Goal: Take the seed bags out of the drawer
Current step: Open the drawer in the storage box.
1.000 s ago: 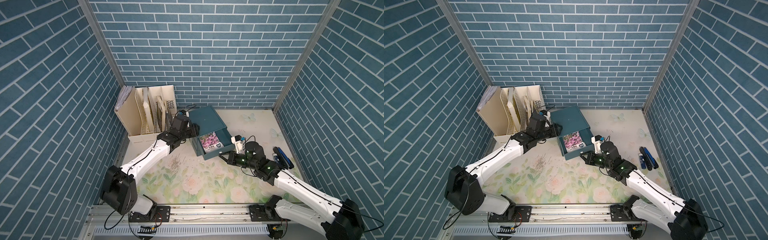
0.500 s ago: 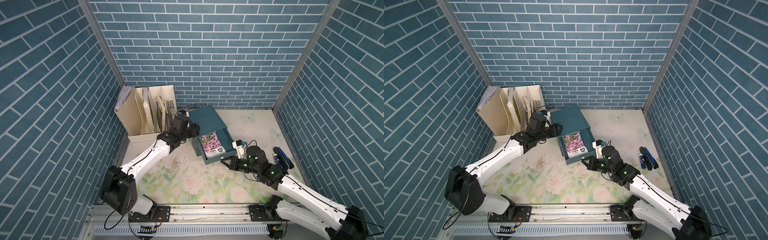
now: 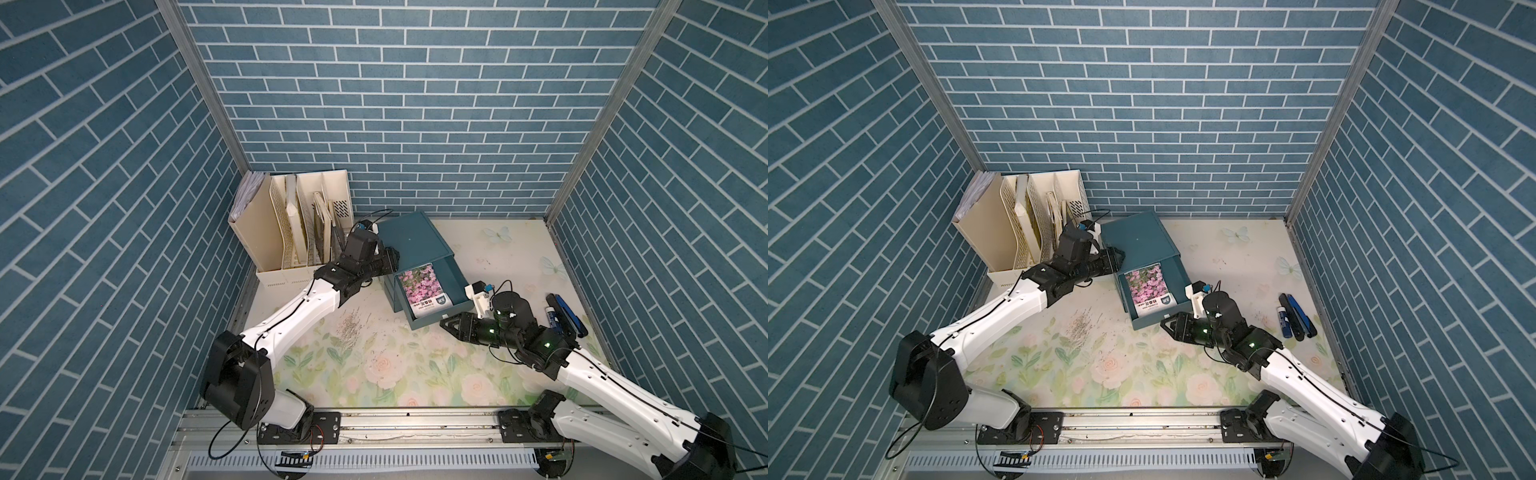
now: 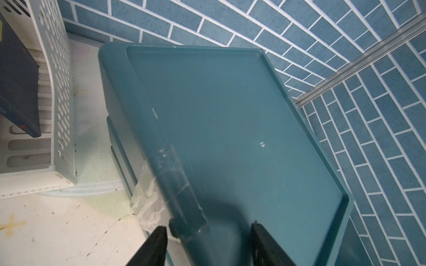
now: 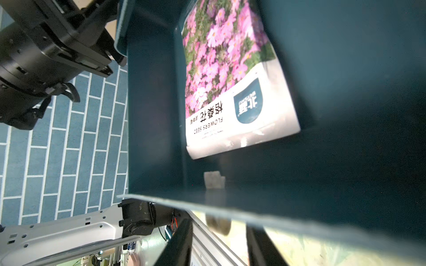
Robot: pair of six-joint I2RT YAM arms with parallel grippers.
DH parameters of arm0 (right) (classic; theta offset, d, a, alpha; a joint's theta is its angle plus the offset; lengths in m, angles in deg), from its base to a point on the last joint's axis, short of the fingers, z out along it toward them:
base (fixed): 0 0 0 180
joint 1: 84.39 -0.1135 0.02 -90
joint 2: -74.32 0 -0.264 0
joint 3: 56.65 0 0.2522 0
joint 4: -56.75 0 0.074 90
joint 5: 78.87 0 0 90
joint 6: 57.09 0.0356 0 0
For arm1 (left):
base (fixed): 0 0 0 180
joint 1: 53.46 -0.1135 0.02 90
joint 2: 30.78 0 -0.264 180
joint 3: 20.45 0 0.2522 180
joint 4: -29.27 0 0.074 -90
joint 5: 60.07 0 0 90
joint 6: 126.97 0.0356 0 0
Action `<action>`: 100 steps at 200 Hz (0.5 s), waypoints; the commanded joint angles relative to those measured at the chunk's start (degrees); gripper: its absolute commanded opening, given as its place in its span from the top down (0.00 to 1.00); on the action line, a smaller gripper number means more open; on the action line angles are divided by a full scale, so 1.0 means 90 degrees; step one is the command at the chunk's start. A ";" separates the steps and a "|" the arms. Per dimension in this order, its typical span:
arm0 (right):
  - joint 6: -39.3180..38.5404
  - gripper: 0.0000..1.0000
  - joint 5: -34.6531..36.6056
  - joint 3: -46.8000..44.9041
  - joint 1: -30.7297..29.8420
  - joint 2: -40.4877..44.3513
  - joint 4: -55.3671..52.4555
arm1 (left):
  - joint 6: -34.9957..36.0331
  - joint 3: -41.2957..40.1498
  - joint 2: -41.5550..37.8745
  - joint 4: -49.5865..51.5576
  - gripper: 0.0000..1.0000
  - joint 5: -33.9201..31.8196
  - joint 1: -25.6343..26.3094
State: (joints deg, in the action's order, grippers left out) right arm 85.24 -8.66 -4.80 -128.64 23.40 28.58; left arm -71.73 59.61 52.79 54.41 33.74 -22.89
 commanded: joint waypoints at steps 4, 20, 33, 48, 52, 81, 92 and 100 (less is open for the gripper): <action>-0.0477 0.50 -0.0163 0.0803 -0.0027 -0.0039 -0.0724 | 0.0113 -0.0005 0.0069 0.0840 0.39 -0.0122 0.0051; -0.0738 0.44 -0.0236 0.1348 -0.0030 -0.0195 -0.1179 | 0.0117 0.0006 0.0060 0.0837 0.39 -0.0107 0.0056; -0.0924 0.39 -0.0252 0.1765 -0.0027 -0.0355 -0.1470 | 0.0120 -0.0003 0.0070 0.0839 0.39 -0.0066 0.0055; -0.1086 0.34 -0.0217 0.2226 -0.0016 -0.0574 -0.1680 | 0.0110 -0.0014 0.0062 0.0827 0.39 -0.0015 0.0057; -0.1142 0.32 -0.0209 0.2349 -0.0020 -0.0652 -0.1733 | 0.0111 -0.0014 0.0061 0.0821 0.39 0.0000 0.0053; -0.1670 0.27 -0.0117 0.3199 0.0088 -0.1377 -0.2178 | 0.0062 -0.0033 0.0009 0.0768 0.39 0.0162 0.0059; -0.1900 0.26 -0.0081 0.3462 0.0200 -0.1671 -0.2362 | 0.0040 -0.0021 0.0011 0.0778 0.39 0.0232 0.0051; -0.2026 0.26 -0.0068 0.3591 0.0301 -0.1836 -0.2445 | 0.0025 -0.0009 0.0011 0.0792 0.38 0.0282 0.0051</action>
State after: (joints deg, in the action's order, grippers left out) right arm 73.83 -10.01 23.61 -127.77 11.03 12.90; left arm -71.82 59.83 52.77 54.89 34.44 -22.87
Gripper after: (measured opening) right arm 0.737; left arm 0.615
